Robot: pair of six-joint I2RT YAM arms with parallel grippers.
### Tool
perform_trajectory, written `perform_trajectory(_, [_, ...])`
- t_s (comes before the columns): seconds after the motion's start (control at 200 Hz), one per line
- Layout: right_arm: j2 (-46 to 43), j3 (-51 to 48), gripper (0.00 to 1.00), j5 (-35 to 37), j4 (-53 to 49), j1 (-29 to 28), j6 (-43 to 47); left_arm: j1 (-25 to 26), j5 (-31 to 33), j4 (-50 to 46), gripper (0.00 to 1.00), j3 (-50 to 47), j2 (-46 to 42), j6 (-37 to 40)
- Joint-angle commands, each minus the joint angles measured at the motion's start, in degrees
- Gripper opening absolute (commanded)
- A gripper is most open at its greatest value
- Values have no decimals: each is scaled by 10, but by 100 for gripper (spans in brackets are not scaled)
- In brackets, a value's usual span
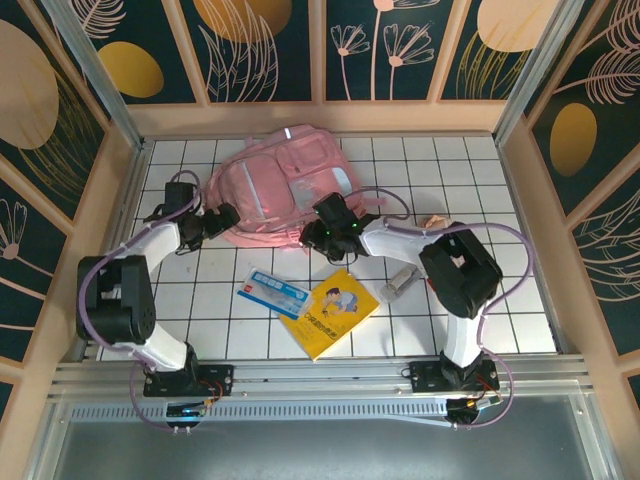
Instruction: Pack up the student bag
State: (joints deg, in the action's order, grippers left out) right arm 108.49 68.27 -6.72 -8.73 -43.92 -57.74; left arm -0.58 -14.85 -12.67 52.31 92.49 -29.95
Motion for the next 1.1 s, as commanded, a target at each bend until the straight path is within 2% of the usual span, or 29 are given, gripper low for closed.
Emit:
perform_trajectory(0.0, [17, 39, 53, 17, 11, 7, 28, 7, 17, -7, 92, 11, 19, 13])
perform_trajectory(0.205, [25, 46, 49, 32, -2, 54, 131, 72, 11, 9, 53, -4, 37, 22])
perform_trajectory(0.31, [16, 28, 47, 5, 21, 96, 167, 96, -42, 35, 30, -18, 40, -5])
perform_trajectory(0.345, [8, 21, 47, -12, 31, 110, 182, 106, -61, 46, 25, -24, 38, -16])
perform_trajectory(0.425, [-19, 9, 47, -42, 32, 122, 226, 140, -83, 65, 25, -33, 26, -34])
perform_trajectory(0.561, [-57, -7, 47, -25, -29, 140, 306, 162, -123, 75, 33, -39, 6, -58])
perform_trajectory(0.661, [-76, -49, 46, -38, -36, 139, 326, 162, -113, 46, 39, -44, -26, -61])
perform_trajectory(0.701, [-80, -64, 46, -39, -31, 136, 333, 162, -110, 27, 49, -42, -38, -57])
perform_trajectory(0.751, [-83, -76, 44, -41, -25, 134, 346, 162, -106, 4, 70, -40, -53, -51])
perform_trajectory(0.831, [-79, -82, 39, -51, -11, 133, 360, 160, -74, -32, 85, -28, -73, -40])
perform_trajectory(0.896, [-68, -80, 37, -73, 5, 132, 368, 157, -17, -71, 98, -6, -76, -31])
perform_trajectory(0.996, [-41, -59, 33, -75, 9, 129, 384, 135, 61, -133, 99, 51, -53, -12])
perform_trajectory(1.096, [-11, -36, 32, -61, 16, 116, 394, 100, 98, -150, 99, 87, -20, -3])
